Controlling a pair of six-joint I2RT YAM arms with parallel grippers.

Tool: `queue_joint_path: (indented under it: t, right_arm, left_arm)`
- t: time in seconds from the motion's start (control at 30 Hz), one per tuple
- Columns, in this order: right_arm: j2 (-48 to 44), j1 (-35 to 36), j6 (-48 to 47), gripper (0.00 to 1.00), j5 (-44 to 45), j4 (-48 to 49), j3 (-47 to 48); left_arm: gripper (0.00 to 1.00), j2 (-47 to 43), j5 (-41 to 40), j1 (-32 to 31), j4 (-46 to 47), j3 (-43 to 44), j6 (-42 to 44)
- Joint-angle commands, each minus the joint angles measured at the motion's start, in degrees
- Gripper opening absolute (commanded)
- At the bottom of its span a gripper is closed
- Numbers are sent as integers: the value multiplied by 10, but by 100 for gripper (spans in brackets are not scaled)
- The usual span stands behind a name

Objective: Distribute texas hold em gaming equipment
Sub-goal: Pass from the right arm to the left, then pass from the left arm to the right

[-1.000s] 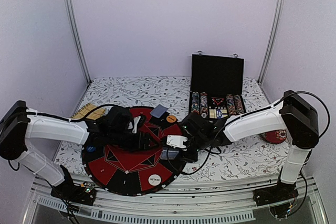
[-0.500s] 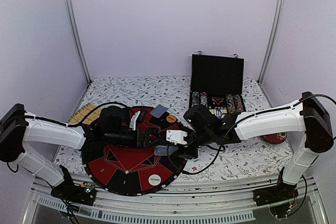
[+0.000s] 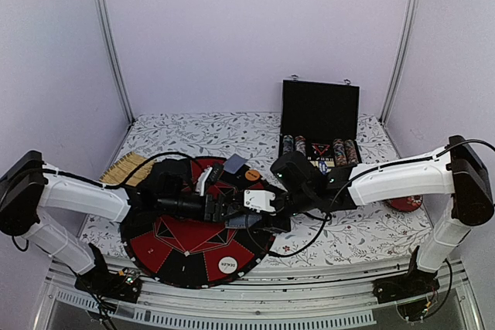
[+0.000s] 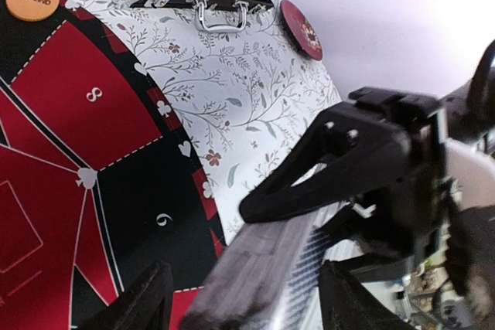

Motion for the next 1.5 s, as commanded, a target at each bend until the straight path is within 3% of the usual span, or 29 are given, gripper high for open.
queue_joint_path:
  t: [0.0,0.23,0.27,0.33,0.53,0.63,0.73,0.9,1.0,1.03,1.1,1.17,1.47]
  right_arm:
    - [-35,4,-4,50,-22,18,12]
    - [-34,5,-5,50,-11,33,1]
    - [-36,5,-6,50,-9,35,0]
    - [-38,4,-9,55,-1,39,-5]
    - [-32,11,-23,84,24,50,-14]
    - [-30,15,-26,88,35,66,-23]
    - [-28,16,-24,86,41,65,-21]
    - [-34,16,-20,61,58,58,-20]
    - [-38,16,-17,55,60,54,-21]
    - [-38,16,-16,54,63,53,-21]
    - [-39,15,-14,53,69,54,-20]
    - [-41,16,-12,52,70,56,-21]
    - [-44,16,-9,52,71,65,-21]
  left_arm:
    - [56,17,6,-7,10,8,11]
    - [1,20,44,-14,58,12,4]
    - [0,16,49,-14,71,8,1]
    - [0,8,60,-16,91,-2,-4]
    - [0,-9,58,-17,94,-9,-6]
    - [0,-9,65,-17,101,-7,-9]
    - [0,-9,65,-16,100,-7,-10]
    - [0,-16,59,-16,91,-11,-10]
    - [0,-20,48,-16,64,-5,0]
    - [5,-22,43,-16,52,-2,3]
    - [18,-27,20,-16,14,8,13]
    - [26,-32,-7,-16,-34,22,28]
    - [29,-53,-75,-14,-150,48,50]
